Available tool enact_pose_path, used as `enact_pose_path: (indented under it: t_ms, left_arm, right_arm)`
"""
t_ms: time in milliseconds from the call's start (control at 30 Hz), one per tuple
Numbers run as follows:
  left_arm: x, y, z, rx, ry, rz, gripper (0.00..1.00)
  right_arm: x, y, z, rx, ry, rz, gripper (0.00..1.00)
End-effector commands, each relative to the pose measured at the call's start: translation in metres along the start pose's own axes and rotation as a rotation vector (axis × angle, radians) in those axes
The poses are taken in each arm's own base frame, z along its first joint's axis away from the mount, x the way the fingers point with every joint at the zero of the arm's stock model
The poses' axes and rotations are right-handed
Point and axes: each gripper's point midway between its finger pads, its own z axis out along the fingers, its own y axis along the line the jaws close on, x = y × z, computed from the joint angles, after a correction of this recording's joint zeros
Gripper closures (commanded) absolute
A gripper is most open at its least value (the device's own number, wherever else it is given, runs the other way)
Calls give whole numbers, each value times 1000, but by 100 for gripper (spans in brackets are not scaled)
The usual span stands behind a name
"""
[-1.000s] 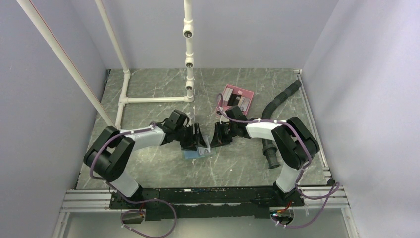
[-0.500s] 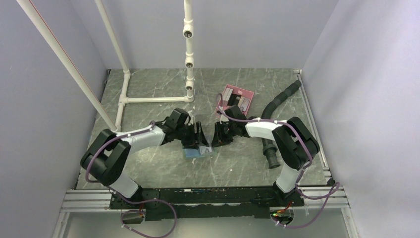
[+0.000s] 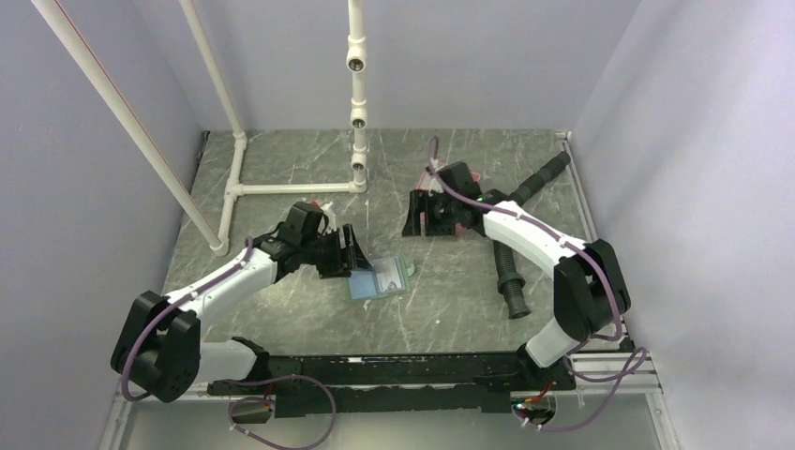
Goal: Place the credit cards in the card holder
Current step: Insert the credit card into the card holder, then pick up the credit card from the storage box.
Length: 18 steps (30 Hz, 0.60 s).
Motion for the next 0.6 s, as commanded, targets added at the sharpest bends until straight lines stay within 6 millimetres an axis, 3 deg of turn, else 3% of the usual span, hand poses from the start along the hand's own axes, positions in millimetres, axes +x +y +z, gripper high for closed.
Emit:
enact_pose_path:
  t_ms: [0, 167, 300, 433, 567]
  left_arm:
    - [-4, -10, -8, 47, -13, 25, 28]
    - [0, -16, -12, 86, -11, 24, 28]
    - [3, -16, -15, 97, -16, 28, 28]
    - [8, -17, -15, 111, -7, 26, 28]
    - [10, -16, -16, 120, -3, 22, 28]
  right_arm:
    - [-71, -23, -30, -9, -222, 161, 23]
    - [-131, -55, -28, -43, -370, 273, 9]
    - [-152, -75, -3, -22, -365, 304, 7]
    - [-165, -91, 19, -29, -379, 349, 13]
    - [-170, -102, 38, -55, -380, 383, 31]
